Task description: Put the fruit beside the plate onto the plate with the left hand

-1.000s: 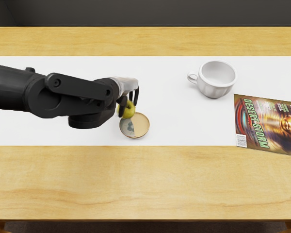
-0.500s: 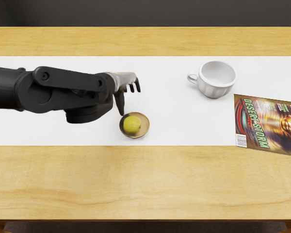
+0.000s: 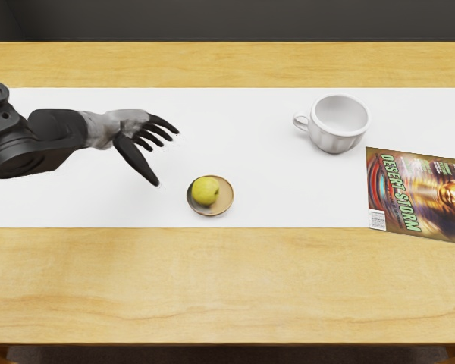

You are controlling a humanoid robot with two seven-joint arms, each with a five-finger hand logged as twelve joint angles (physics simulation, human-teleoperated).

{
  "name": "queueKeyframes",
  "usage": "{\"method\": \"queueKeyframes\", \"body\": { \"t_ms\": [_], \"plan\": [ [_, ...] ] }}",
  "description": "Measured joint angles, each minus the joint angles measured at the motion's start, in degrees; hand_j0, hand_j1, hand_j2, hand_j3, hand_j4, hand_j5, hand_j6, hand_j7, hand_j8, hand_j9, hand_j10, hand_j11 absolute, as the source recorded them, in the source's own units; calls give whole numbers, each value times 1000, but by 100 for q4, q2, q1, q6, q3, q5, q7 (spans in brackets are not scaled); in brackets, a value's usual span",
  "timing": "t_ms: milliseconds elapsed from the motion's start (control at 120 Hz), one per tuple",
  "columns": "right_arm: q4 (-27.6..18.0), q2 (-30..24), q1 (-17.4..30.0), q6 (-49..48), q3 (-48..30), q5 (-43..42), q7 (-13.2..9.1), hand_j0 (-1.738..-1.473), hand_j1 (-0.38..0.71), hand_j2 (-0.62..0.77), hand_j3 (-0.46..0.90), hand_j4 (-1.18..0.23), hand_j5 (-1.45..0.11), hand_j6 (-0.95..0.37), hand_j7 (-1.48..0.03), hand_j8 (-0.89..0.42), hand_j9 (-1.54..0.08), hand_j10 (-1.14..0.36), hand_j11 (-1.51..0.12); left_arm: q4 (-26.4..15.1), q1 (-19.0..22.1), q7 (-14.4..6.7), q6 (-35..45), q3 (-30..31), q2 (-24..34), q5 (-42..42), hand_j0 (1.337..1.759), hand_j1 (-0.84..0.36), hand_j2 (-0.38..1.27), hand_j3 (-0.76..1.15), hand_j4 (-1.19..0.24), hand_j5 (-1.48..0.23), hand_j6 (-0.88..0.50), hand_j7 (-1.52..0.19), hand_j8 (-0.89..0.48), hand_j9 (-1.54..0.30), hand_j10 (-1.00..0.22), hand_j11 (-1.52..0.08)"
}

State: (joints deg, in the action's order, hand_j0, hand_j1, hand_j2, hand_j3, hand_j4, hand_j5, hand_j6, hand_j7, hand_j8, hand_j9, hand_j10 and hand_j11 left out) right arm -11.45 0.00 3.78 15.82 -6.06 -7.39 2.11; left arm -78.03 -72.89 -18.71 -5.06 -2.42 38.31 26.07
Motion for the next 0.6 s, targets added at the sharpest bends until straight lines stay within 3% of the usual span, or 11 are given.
{"method": "queueKeyframes", "body": {
  "t_ms": [117,258,383,600],
  "plan": [
    [1,0,0,0,0,0,0,-1658,-306,-7,0,-36,-46,-36,-46,-36,-46,-36,-46,303,762,296,-818,-798,34,-443,1658,39,57,0,-260,-338,-259,-338,-260,-337,-261,-337],
    [-1,0,0,0,0,0,0,-1658,-307,-7,0,-36,-46,-36,-46,-36,-46,-36,-46,1101,1031,652,-2137,-1285,56,-1360,1658,43,54,0,-257,-333,-256,-333,-256,-333,-257,-333],
    [0,0,0,0,0,0,0,-1658,-307,-7,0,-36,-46,-36,-46,-36,-46,-36,-46,1868,1181,748,-2737,-1399,133,-1939,1658,45,53,0,-255,-331,-255,-331,-255,-330,-255,-330],
    [2,0,0,0,0,0,0,-1658,-306,-7,0,-36,-46,-36,-46,-36,-46,-36,-46,3332,1303,777,-2964,-1436,148,-2402,1658,46,52,0,-253,-329,-253,-329,-253,-329,-253,-329]
  ]
}}
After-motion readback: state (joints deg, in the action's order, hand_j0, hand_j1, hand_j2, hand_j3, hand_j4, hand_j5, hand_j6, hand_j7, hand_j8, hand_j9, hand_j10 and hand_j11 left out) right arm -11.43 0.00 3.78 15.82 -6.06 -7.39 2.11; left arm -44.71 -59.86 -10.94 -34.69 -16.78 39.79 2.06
